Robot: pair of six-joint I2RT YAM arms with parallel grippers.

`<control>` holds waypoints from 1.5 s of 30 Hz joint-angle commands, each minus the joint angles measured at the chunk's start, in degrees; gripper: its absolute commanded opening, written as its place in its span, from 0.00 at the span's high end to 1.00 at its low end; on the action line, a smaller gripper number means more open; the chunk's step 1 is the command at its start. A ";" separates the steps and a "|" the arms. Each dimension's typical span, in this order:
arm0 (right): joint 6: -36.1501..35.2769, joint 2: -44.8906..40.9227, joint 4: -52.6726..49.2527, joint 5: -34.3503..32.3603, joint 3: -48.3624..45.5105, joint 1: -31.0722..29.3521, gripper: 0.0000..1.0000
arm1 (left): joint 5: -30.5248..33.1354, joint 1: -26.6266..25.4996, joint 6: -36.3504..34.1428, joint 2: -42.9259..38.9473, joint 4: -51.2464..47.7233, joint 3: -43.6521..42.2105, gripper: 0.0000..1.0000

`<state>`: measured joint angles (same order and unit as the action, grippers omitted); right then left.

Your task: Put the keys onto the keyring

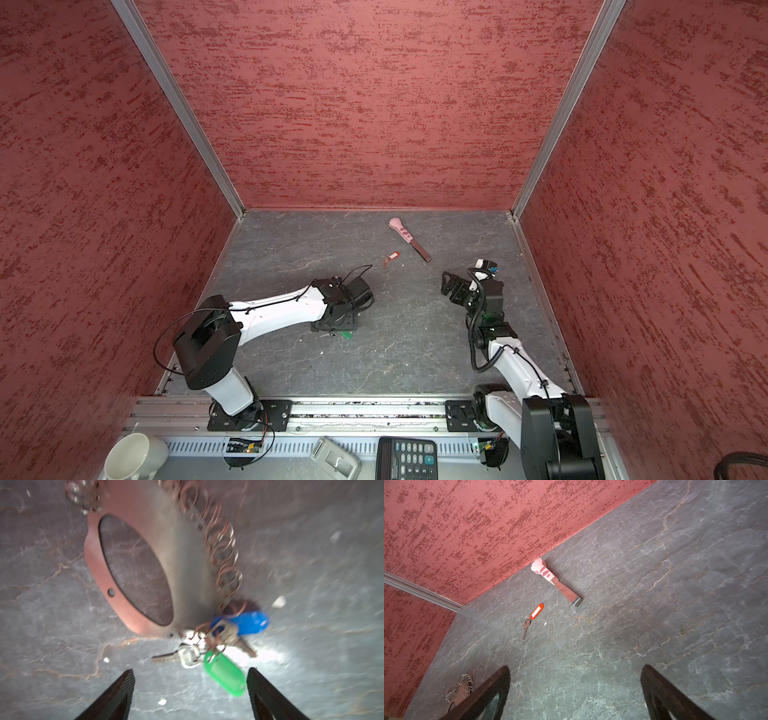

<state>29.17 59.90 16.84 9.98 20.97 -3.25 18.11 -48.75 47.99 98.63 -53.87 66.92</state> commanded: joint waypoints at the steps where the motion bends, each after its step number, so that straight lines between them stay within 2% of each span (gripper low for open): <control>1: 0.89 -0.05 0.20 0.46 0.83 -0.34 0.01 | 0.37 1.99 -1.23 4.47 3.32 3.22 0.14; 7: 0.98 0.57 0.21 1.40 1.24 -0.31 0.01 | 2.23 3.27 -2.14 9.62 1.60 6.47 0.13; 12: 1.06 0.48 0.21 1.49 1.31 -0.27 0.01 | 2.46 1.96 -0.69 8.15 0.84 2.76 0.18; 20: 1.17 1.00 0.39 1.45 1.33 -0.36 0.01 | 2.19 -1.13 3.18 -0.06 -1.67 -5.20 0.28; 24: 0.98 1.36 0.20 0.97 1.40 -0.31 0.01 | 0.89 -1.53 4.51 -4.59 -1.15 -9.09 0.35; 29: 0.80 1.19 -0.28 0.22 1.27 -0.34 0.01 | -0.92 -1.01 5.60 -9.26 1.72 -15.38 0.45; 33: 0.72 1.27 -0.24 -0.09 1.18 -0.45 0.01 | -4.17 1.98 4.96 -13.55 6.60 -20.53 0.50; 40: -0.11 3.77 -4.01 -0.92 5.20 -3.47 0.01 | -1.89 0.58 4.15 -20.15 8.38 -19.18 0.39; 43: -0.42 7.98 -8.00 -2.16 10.99 -6.78 0.01 | -2.72 2.74 2.10 -23.50 11.82 -20.98 0.35; 45: -0.28 12.63 -10.86 -3.62 15.73 -9.05 0.01 | -4.60 5.93 0.17 -27.15 14.45 -23.49 0.31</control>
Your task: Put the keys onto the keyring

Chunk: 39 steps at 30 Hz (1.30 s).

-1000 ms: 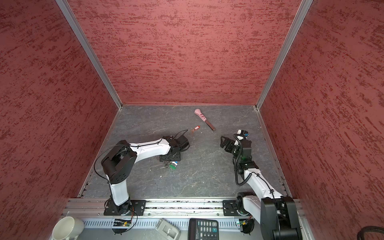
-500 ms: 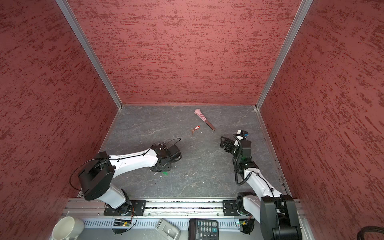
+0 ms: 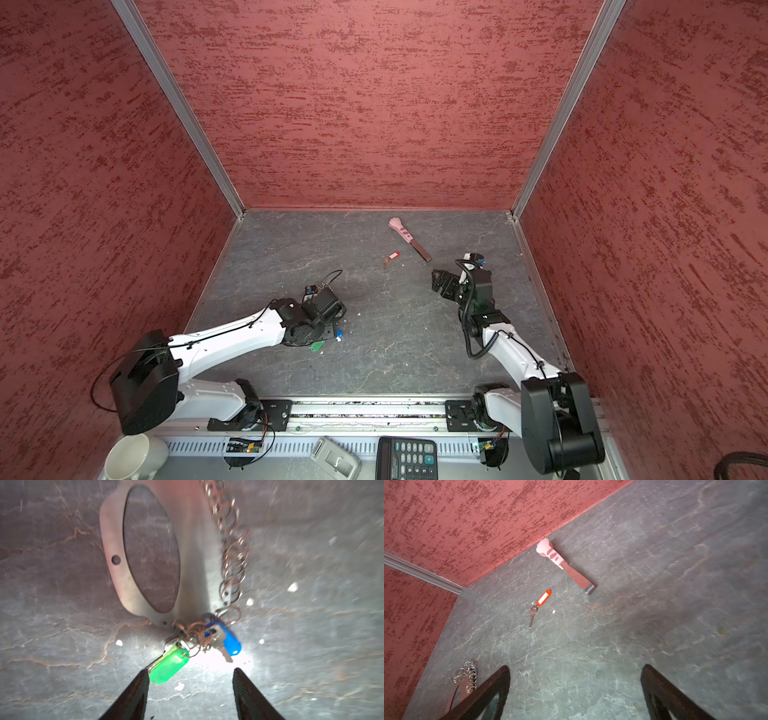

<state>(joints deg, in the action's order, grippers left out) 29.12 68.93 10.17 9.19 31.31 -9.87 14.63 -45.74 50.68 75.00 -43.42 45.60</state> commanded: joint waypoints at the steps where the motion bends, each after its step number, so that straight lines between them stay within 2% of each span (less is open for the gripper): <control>1: -0.02 5.93 -5.50 -3.75 7.56 -3.36 0.01 | -1.62 4.03 -3.46 -5.01 4.69 -3.00 0.30; 7: 0.69 22.76 -12.21 -4.75 23.31 -8.90 0.07 | 0.61 7.98 -9.89 -16.90 4.07 -6.58 0.24; 10: 1.61 29.21 -13.94 -3.35 30.33 -11.21 0.13 | 3.12 8.22 -12.83 -24.00 3.62 -8.51 0.20; 15: 2.31 39.76 -18.11 -2.37 42.36 -14.67 0.16 | 6.57 8.73 -18.46 -34.76 3.80 -11.68 0.15; 18: 2.96 45.03 -19.37 -1.39 48.21 -15.56 0.18 | 5.84 8.78 -20.27 -39.06 6.63 -14.10 0.14; 26: 3.90 55.16 -24.22 -0.69 60.30 -16.80 0.22 | 3.75 8.83 -22.55 -41.96 12.46 -19.32 0.11; 39: 5.14 62.79 -26.86 -0.72 65.99 -17.11 0.24 | 3.60 8.87 -22.73 -42.09 13.56 -20.14 0.10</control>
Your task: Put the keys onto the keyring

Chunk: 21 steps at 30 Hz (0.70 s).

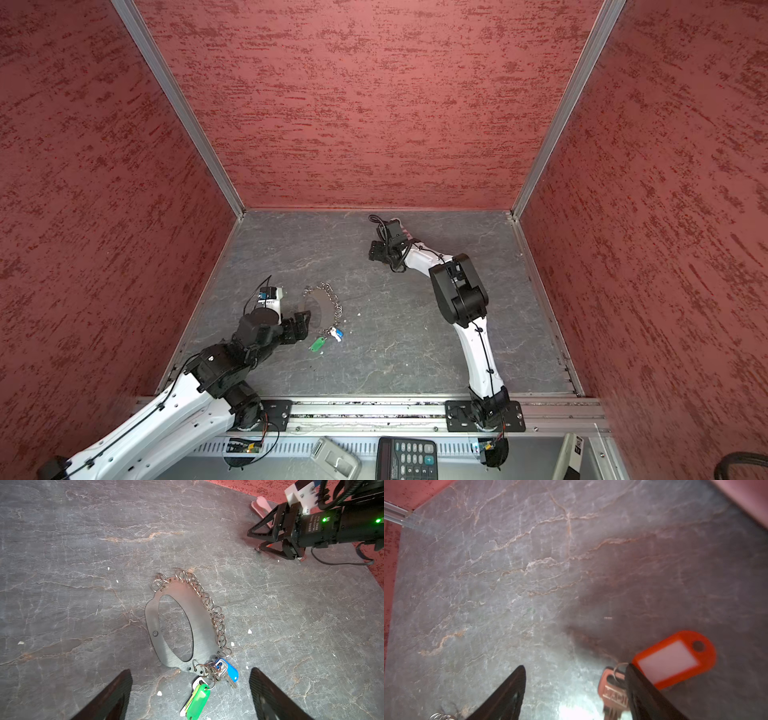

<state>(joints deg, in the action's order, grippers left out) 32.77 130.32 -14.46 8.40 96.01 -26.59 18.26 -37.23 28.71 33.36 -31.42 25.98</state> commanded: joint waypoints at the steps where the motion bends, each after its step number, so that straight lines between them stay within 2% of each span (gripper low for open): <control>1: 1.67 1.51 -2.48 -0.11 1.14 -0.44 0.25 | 0.13 0.36 -0.75 -0.50 1.55 -0.49 0.10; 8: 2.12 -2.44 -2.33 -0.47 -6.58 -1.83 0.26 | 0.90 0.33 -0.42 -1.26 1.28 -0.72 0.10; 15: 3.07 -17.20 3.49 -1.55 -27.71 -4.89 0.26 | 0.32 0.33 -0.58 -0.25 2.04 -0.70 0.09; 21: 6.33 -30.43 6.82 -2.25 -45.57 -7.89 0.26 | -2.12 0.28 -1.50 6.37 3.64 0.92 0.11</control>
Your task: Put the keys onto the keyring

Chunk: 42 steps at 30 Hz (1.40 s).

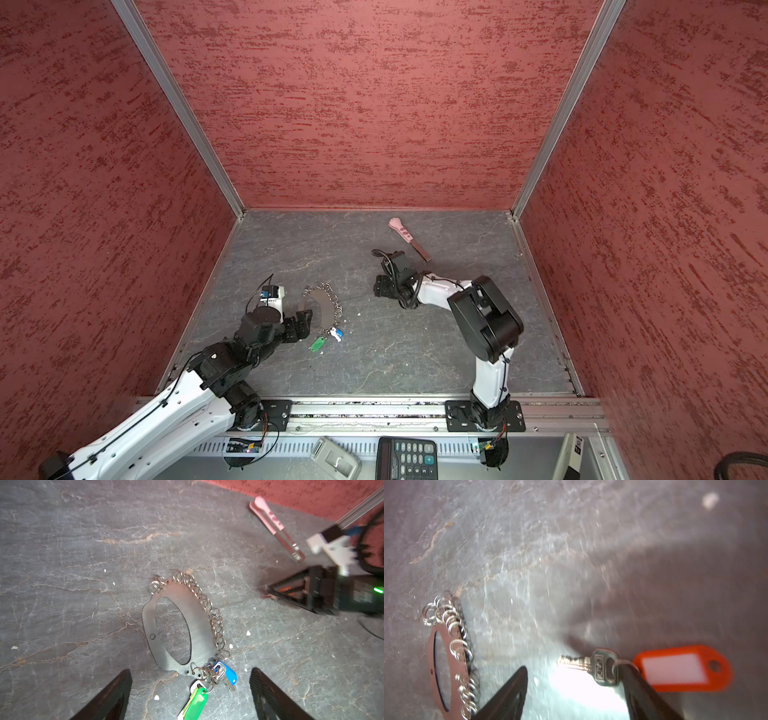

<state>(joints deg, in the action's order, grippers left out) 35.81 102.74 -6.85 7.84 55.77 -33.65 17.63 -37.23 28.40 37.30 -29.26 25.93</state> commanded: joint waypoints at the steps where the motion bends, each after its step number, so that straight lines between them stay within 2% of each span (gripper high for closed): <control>1: 4.02 -4.79 -0.56 -1.89 -7.86 -1.40 0.26 | -1.84 0.26 -1.23 4.44 1.53 1.61 0.12; 5: 6.51 -12.00 -0.36 -2.56 -15.04 -2.77 0.26 | -3.88 0.21 1.62 13.72 0.32 5.21 0.13; 8: 7.01 -17.61 -1.26 -3.10 -17.36 -2.91 0.26 | -3.52 -1.54 5.44 21.76 -4.27 10.04 0.14; 11: 5.07 -23.98 -4.08 -6.32 -16.91 -2.89 0.23 | 1.14 -7.21 9.66 30.86 -13.18 17.70 0.16; 14: 1.80 -29.70 -6.38 -11.36 -15.55 -2.91 0.19 | 6.63 -12.83 16.42 40.74 -26.22 26.17 0.16; 17: -1.54 -34.97 -5.88 -16.20 -16.16 -2.91 0.17 | 7.61 -16.51 22.33 48.63 -35.38 31.96 0.19; 19: -3.10 -37.58 -4.31 -18.40 -17.58 -2.91 0.16 | 7.14 -18.07 24.50 51.72 -37.50 34.13 0.22; 24: -3.47 -40.20 0.40 -18.12 -21.69 -2.87 0.15 | 4.79 -18.14 25.31 56.65 -36.99 38.22 0.29; 32: -3.14 -41.97 4.25 -13.93 -26.52 -2.91 0.14 | 2.82 -16.51 23.68 66.11 -35.54 44.11 0.28; 42: -3.38 -41.44 5.73 -13.31 -27.93 -2.89 0.13 | -1.71 -12.79 22.86 68.45 -28.65 40.68 0.40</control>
<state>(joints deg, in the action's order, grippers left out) 32.51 60.88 -3.42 -6.17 28.16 -36.29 18.09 -50.83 51.51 106.08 -60.95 68.34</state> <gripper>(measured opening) 0.872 0.602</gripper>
